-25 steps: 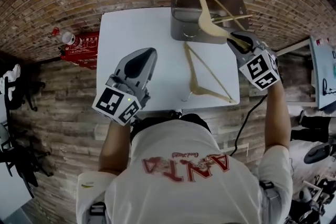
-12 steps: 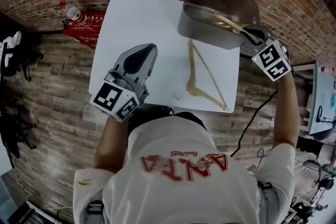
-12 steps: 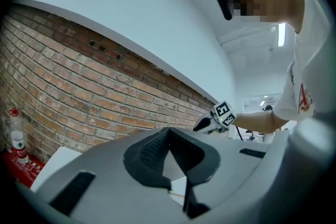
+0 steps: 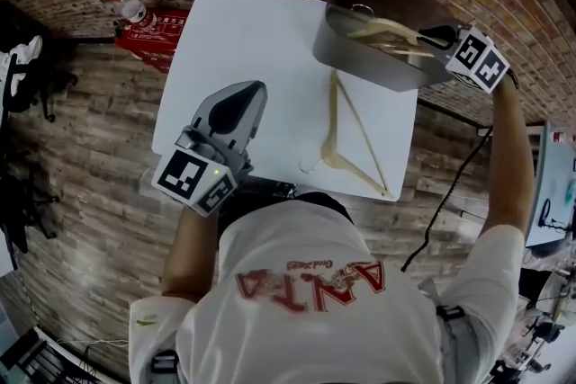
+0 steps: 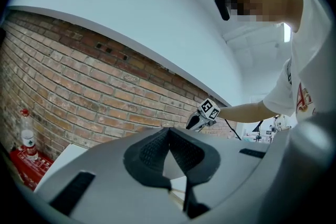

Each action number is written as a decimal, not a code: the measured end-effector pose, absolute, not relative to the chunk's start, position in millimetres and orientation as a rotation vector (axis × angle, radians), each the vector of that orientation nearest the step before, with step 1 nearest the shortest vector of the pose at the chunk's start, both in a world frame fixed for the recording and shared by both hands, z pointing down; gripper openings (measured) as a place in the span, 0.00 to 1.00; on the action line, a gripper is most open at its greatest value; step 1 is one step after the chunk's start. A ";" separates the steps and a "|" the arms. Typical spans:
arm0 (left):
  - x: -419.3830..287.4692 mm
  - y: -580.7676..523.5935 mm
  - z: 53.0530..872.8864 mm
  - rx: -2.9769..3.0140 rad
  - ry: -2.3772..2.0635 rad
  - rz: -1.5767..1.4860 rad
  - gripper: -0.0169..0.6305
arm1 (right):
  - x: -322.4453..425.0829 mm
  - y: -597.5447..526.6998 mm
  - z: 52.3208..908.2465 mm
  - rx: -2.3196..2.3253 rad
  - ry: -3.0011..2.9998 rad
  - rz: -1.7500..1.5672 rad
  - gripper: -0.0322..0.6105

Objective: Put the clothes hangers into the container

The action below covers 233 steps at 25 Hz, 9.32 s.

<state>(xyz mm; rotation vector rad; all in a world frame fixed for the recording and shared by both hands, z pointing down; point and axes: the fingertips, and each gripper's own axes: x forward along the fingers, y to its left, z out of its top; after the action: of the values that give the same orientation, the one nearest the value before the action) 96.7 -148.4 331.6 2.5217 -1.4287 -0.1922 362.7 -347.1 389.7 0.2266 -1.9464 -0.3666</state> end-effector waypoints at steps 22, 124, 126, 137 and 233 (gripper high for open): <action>114.1 -153.8 325.4 2.573 -1.373 -0.125 0.04 | 380.5 -344.5 317.1 0.917 -2.123 -0.411 0.06; 113.1 -113.6 403.5 2.614 -0.969 0.129 0.04 | 343.0 -27.4 652.7 0.453 -1.705 0.175 0.18; 110.4 -110.6 395.7 2.633 -0.964 0.115 0.04 | 332.1 -25.9 638.3 0.474 -1.735 0.148 0.18; 63.8 -92.4 345.2 2.729 -0.990 0.002 0.04 | 271.7 -43.5 532.6 0.788 -1.842 -0.071 0.18; 80.3 -174.5 303.9 2.674 -1.215 -0.215 0.04 | 415.3 -328.9 343.9 0.530 -1.279 -0.717 0.17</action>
<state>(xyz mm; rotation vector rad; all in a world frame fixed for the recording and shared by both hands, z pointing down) 80.3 -174.5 303.9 2.6745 -1.2147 -0.2145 415.3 -328.9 343.9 0.5300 -1.2787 -0.7170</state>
